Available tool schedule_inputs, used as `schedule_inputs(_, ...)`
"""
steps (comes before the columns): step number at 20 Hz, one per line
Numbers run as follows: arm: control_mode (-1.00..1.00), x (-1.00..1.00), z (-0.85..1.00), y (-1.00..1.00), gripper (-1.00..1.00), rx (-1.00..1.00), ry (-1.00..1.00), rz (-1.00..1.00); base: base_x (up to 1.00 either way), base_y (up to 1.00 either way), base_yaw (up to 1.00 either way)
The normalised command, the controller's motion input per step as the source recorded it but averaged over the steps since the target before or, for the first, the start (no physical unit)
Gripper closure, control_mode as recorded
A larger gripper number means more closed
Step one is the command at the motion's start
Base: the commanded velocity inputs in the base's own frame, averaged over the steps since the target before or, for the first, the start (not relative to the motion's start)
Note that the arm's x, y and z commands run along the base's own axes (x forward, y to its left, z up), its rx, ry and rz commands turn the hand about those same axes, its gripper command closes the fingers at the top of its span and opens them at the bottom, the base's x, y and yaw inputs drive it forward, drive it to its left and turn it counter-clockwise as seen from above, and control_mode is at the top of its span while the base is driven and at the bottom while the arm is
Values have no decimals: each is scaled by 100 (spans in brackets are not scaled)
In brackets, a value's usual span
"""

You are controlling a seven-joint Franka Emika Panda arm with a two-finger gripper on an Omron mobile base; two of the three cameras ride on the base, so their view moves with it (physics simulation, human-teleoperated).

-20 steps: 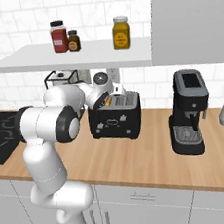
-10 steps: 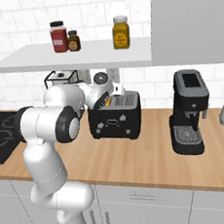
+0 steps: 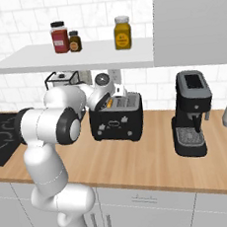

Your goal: Start the toaster. Once the lever pops up, take the bread to the plate on the dining counter.

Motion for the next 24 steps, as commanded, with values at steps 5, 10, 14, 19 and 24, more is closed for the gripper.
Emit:
schedule_inputs(5, -100, 0, 0, 0, -100, 0, 0, 0, 0, 0, 0)
schedule_inputs(10, -100, 0, 0, 0, -100, 0, 0, 0, 0, 0, 0)
schedule_inputs(14, -100, 0, 0, 0, -100, 0, 0, 0, 0, 0, 0)
schedule_inputs(19, -100, 0, 0, 0, -100, 0, 0, 0, 0, 0, 0)
schedule_inputs(24, -100, 0, 0, 0, -100, 0, 0, 0, 0, 0, 0)
